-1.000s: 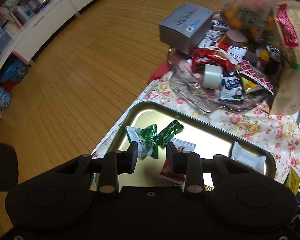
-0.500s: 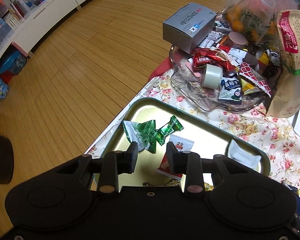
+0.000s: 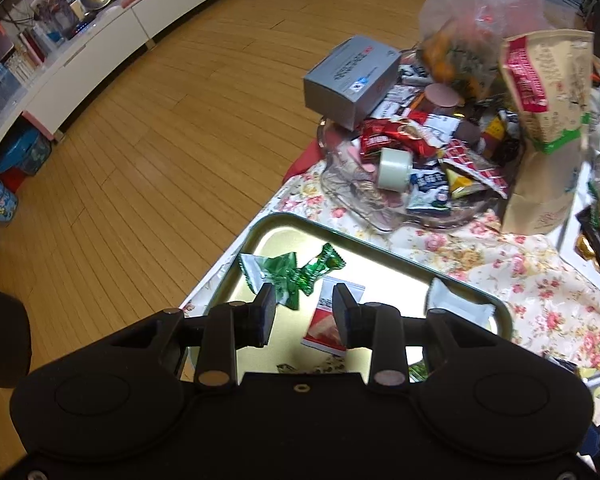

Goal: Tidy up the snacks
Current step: 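Open the right tool over the tray to release the yellow box packet, then move both open tools back over the remaining packets on the tablecloth, then grasp the silver-yellow packet with the right tool while the left grasps the white packet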

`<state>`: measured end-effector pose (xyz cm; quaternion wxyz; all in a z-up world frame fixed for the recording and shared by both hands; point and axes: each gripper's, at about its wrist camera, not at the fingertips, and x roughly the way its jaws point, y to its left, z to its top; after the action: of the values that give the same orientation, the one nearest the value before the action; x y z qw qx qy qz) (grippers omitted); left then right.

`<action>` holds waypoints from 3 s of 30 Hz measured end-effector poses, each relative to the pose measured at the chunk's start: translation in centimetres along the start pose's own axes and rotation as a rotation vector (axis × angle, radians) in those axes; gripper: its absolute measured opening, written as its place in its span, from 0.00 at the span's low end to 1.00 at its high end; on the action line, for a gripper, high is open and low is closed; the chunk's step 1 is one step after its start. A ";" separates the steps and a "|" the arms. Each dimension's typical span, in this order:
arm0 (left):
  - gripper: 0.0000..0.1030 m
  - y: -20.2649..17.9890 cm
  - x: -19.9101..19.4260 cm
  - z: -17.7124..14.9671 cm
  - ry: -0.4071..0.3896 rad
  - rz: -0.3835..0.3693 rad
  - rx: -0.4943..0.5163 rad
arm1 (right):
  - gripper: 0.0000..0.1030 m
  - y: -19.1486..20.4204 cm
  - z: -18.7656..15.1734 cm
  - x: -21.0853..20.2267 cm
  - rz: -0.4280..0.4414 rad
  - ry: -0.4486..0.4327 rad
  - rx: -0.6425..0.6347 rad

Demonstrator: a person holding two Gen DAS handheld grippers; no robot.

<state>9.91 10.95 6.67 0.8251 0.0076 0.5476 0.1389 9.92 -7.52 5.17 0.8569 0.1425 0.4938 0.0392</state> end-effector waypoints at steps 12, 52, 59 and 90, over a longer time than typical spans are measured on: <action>0.42 -4.4 -3.0 -4.5 -0.067 -0.026 0.097 | 0.42 -6.8 -1.4 -6.9 -0.098 -0.021 0.049; 0.42 -20.3 -11.9 -14.4 -0.119 -0.259 0.363 | 0.42 -24.9 -5.2 -11.2 -0.230 0.069 0.431; 0.42 -21.1 -7.2 -11.4 -0.044 -0.297 0.346 | 0.42 -25.9 -4.1 -8.6 -0.195 0.114 0.549; 0.41 -18.1 -4.0 -5.9 0.078 -0.325 0.345 | 0.42 -22.0 -1.5 1.8 -0.273 0.142 0.553</action>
<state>7.08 -8.25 4.94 0.8014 0.0548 0.5886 -0.0914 7.97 -27.87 -3.25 0.7465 0.2993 0.5588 -0.2022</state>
